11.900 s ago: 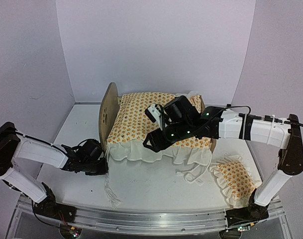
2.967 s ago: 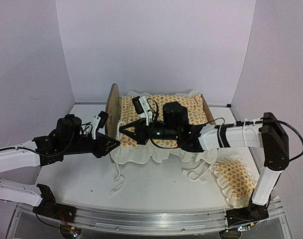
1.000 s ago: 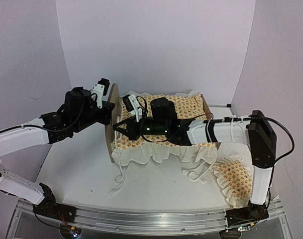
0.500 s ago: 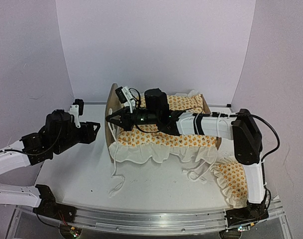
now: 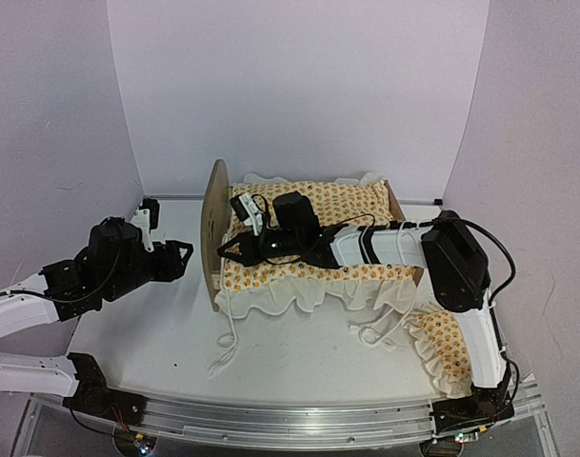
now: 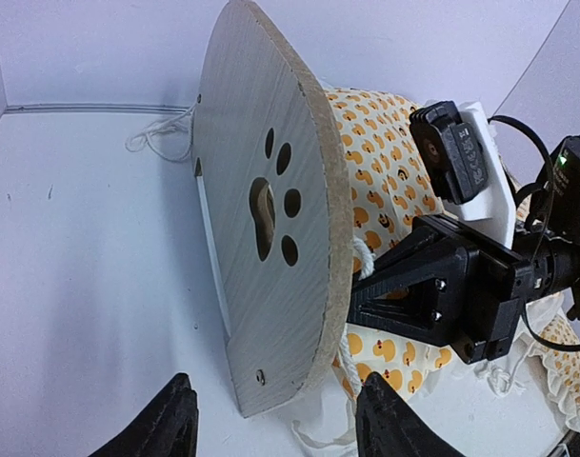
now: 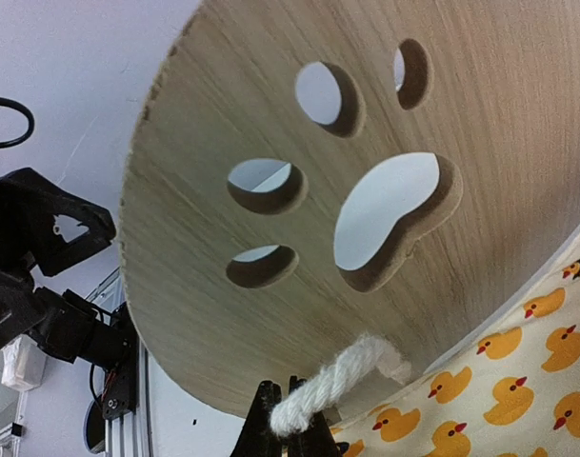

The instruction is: Set up the pet bed

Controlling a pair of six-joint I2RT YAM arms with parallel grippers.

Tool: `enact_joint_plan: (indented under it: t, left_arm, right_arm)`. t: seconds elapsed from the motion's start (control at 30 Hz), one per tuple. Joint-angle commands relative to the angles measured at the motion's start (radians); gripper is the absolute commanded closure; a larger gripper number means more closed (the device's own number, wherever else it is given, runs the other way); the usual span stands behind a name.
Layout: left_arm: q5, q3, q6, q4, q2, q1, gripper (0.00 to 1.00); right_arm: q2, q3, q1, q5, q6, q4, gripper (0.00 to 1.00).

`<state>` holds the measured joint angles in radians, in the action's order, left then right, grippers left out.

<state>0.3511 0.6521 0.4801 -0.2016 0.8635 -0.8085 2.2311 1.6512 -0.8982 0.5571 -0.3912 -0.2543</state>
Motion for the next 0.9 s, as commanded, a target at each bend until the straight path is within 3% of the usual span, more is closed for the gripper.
enact_joint_plan:
  t: [0.0,0.1,0.2,0.33,0.43,0.67,0.87]
  left_arm:
    - [-0.008,0.003,0.02,0.03,-0.025,0.003,0.43]
    - [-0.016,-0.002,0.027,0.032,-0.032,0.003,0.39]
    - [-0.023,-0.005,0.037,0.033,-0.035,0.003,0.36]
    - [-0.042,0.0,0.046,0.04,-0.025,0.003,0.32]
    - [-0.036,0.003,0.075,0.041,-0.001,0.003,0.29]
    - [-0.099,0.038,0.14,0.101,0.08,0.002,0.22]
    - [-0.077,0.125,0.162,0.064,0.229,0.003,0.22]
  right_arm:
    - [0.007,0.115,0.007,-0.062,-0.038,0.065,0.98]
    - [0.065,0.203,0.007,-0.027,-0.056,0.157,0.95]
    - [0.071,0.183,-0.002,0.0,-0.102,0.178,0.9]
    - [0.013,0.133,-0.008,-0.043,-0.1,0.22,0.74]
    - [0.004,0.214,-0.008,-0.065,-0.069,0.368,0.6]
    - [-0.044,0.262,-0.008,-0.073,0.005,0.583,0.43]
    - [-0.19,0.178,-0.013,-0.058,0.117,0.667,0.37]
